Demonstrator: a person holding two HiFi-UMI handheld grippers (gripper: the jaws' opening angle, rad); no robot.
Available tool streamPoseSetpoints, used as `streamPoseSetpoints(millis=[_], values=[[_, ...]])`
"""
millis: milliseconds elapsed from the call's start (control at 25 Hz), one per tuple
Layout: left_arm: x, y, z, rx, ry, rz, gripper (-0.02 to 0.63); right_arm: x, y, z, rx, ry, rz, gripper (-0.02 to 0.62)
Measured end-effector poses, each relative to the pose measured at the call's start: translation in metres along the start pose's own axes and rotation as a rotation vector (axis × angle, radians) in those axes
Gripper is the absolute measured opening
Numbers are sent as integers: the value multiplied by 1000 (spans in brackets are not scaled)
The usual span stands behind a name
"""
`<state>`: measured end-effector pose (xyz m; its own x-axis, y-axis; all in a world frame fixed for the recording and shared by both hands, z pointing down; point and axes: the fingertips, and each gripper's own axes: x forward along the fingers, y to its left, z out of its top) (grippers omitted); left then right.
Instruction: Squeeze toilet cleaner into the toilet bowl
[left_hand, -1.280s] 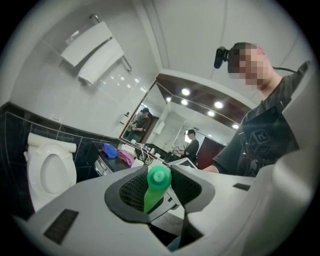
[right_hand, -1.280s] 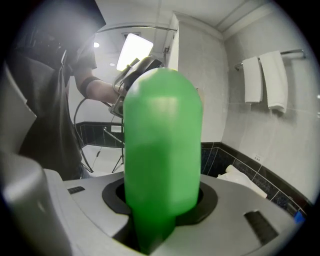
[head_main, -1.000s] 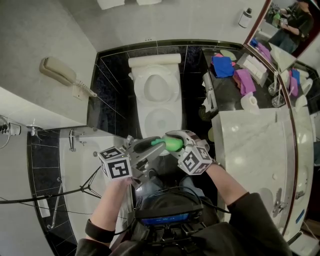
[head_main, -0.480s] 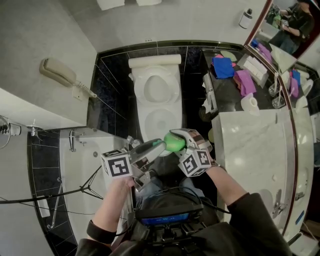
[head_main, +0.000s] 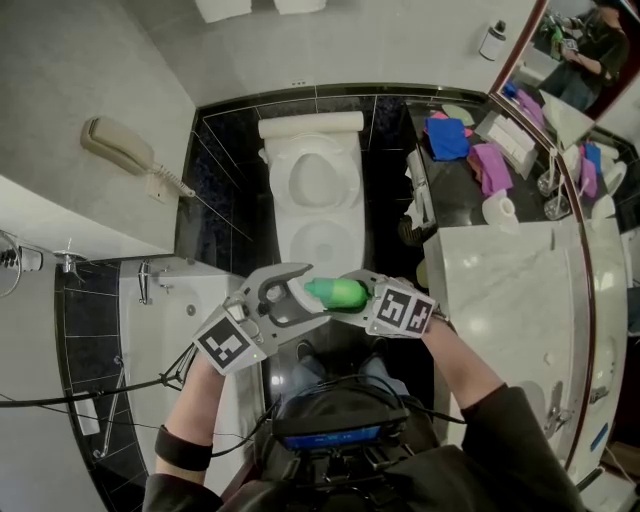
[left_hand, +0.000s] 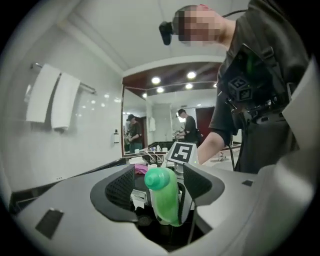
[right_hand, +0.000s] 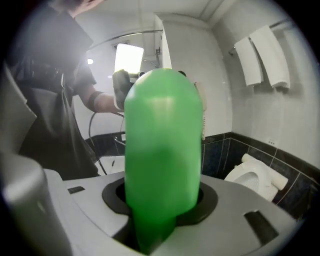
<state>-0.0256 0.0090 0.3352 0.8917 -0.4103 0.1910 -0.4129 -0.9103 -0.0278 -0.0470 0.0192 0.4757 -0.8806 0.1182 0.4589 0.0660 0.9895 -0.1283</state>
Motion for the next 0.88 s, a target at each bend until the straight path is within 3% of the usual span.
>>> streamPoseSetpoints(millis=[320, 400, 560, 760, 880], values=[[0, -7, -1, 79, 38, -79, 290, 4, 26, 10, 44, -11, 164, 181], [0, -8, 0, 78, 30, -78, 251, 5, 29, 9, 46, -9, 176, 181], [0, -10, 2, 70, 7, -92, 170, 5, 31, 9, 60, -22, 183, 181], [-1, -11, -1, -8, 10, -116, 161, 5, 27, 5, 26, -5, 152, 181], [-1, -9, -1, -86, 8, -100, 160, 4, 19, 4, -22, 6, 80, 181]])
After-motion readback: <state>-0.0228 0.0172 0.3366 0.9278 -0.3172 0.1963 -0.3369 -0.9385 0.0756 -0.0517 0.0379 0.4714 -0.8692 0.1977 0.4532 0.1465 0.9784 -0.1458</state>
